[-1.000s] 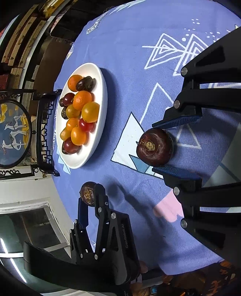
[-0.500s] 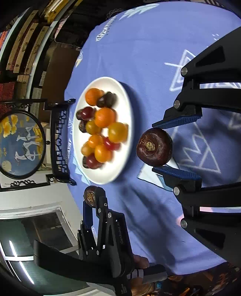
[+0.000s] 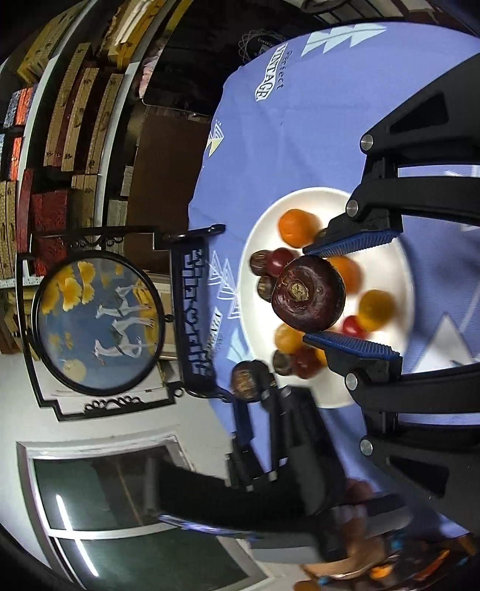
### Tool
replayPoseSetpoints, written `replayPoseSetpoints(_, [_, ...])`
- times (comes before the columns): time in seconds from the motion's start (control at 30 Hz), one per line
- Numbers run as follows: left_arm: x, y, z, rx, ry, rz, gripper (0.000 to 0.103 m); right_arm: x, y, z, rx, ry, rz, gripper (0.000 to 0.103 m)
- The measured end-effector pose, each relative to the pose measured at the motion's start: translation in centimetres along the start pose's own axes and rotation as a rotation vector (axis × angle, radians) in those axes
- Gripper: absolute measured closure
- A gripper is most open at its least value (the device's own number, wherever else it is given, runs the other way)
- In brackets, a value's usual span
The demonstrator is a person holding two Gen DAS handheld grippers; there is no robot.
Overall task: Organize fruits
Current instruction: 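Carry both fruits over the white plate and open both tools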
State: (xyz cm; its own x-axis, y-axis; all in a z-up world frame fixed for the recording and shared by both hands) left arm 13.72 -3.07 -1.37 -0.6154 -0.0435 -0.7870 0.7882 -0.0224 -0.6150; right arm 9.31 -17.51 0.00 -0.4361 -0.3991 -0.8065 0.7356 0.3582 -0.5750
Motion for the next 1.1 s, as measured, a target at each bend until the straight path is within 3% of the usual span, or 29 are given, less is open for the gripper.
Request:
replayPoseSetpoints(0.47, [0.2,4.3,0.6,-0.015,0.003,-0.043,0.057,0.0,5.8,2.1,-0.021,0.057,-0.037,0.062])
replayPoseSetpoints(0.93, [1.0,5.4,1.1,-0.035,0.028,-0.059,0.057,1.0,7.7,3.3,0.014,0.084,-0.066,0.061])
replayPoseSetpoints(0.97, [1.1,5.5,1.1,-0.038,0.028,-0.058,0.056,1.0,7.7,3.4,0.017,0.089,-0.057,0.054])
replayPoseSetpoints(1.03, [1.0,5.3,1.0,-0.051,0.025,-0.041,0.041,0.9,7.4,3.6,0.024,0.097,-0.044,0.042])
replayPoseSetpoints(1.07, [1.0,5.2,0.9,-0.055,0.020,-0.031,0.029,0.8,6.9,3.7,0.039,0.101,-0.031,0.041])
replayPoseSetpoints(1.1, [0.9,4.8,0.7,-0.060,0.014,-0.012,0.025,0.7,6.5,3.8,0.041,0.107,-0.020,0.040])
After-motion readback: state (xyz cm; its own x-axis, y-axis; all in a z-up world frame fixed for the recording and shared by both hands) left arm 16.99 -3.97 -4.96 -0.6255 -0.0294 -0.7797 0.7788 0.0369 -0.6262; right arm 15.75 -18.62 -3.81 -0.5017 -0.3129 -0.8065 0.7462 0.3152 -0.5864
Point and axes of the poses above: each gripper's, at about its wrist camera, not at the fingertips, and y roughly the way its jaws point, z to its right, x to its underside, the point moved 2 cm from there along y, roughly the way its jaws point, and after that the axes turned 15 degrees about -y, right-handed, at the moved point
